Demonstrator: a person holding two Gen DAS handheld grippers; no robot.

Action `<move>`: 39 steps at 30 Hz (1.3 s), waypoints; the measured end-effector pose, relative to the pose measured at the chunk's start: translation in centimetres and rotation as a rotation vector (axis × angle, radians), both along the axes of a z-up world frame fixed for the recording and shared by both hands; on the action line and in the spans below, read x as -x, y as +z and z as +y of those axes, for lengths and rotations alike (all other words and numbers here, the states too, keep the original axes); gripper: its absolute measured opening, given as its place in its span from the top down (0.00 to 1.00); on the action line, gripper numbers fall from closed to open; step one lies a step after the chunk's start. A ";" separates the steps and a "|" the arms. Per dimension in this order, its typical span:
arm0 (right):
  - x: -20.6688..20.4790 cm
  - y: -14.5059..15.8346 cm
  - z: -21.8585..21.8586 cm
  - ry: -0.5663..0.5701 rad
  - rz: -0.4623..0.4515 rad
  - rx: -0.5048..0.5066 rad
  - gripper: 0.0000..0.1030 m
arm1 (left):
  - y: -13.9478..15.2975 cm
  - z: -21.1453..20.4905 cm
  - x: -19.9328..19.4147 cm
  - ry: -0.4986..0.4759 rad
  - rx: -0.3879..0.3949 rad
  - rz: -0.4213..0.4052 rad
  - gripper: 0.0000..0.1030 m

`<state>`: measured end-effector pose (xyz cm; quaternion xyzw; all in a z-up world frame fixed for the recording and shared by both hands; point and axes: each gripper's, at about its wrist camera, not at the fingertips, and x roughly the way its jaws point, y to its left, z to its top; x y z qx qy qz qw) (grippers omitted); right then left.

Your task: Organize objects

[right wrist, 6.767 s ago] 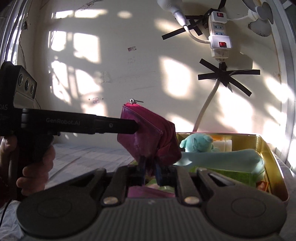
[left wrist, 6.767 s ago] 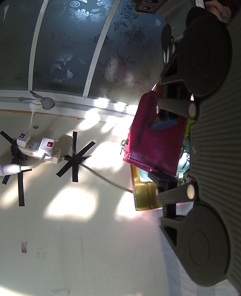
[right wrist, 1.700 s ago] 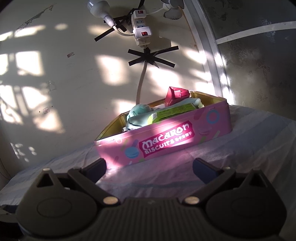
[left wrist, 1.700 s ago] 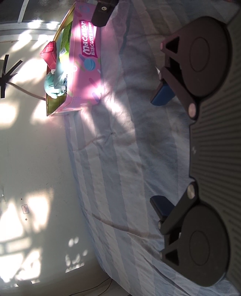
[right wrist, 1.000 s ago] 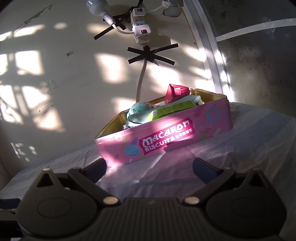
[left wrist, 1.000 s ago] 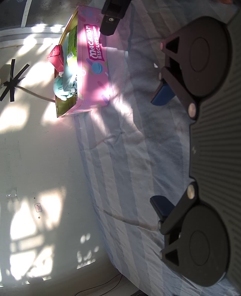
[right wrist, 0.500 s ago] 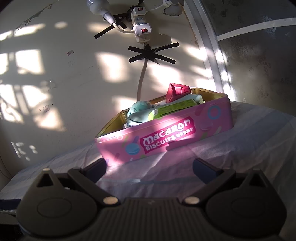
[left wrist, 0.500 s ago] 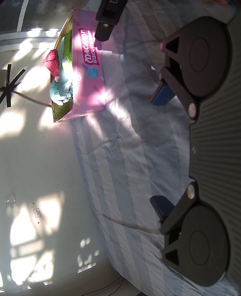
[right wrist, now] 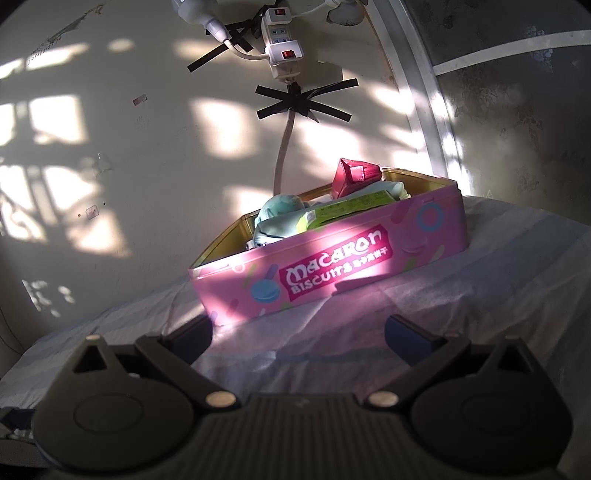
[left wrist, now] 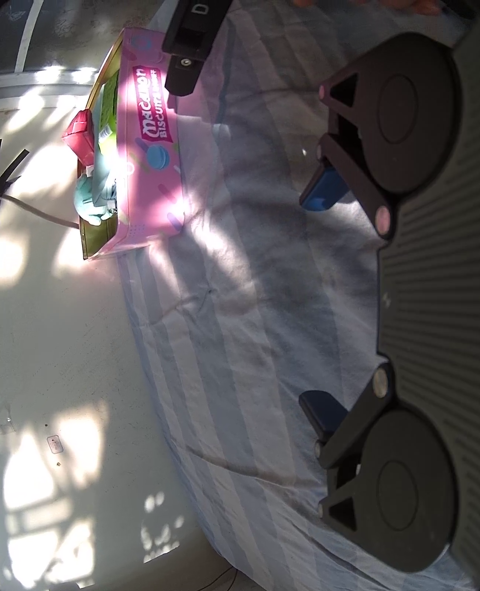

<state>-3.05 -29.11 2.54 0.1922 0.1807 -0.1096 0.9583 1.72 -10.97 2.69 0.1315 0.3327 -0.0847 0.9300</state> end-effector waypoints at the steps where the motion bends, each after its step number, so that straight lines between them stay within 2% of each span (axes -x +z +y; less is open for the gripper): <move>1: 0.0 -0.1 0.0 0.000 0.002 -0.002 0.00 | -0.1 -0.1 0.0 -0.003 0.002 0.008 0.00; 39: -0.3 -0.9 -0.5 -0.003 0.018 -0.019 0.00 | -0.9 -0.5 -0.1 -0.026 0.036 0.083 0.00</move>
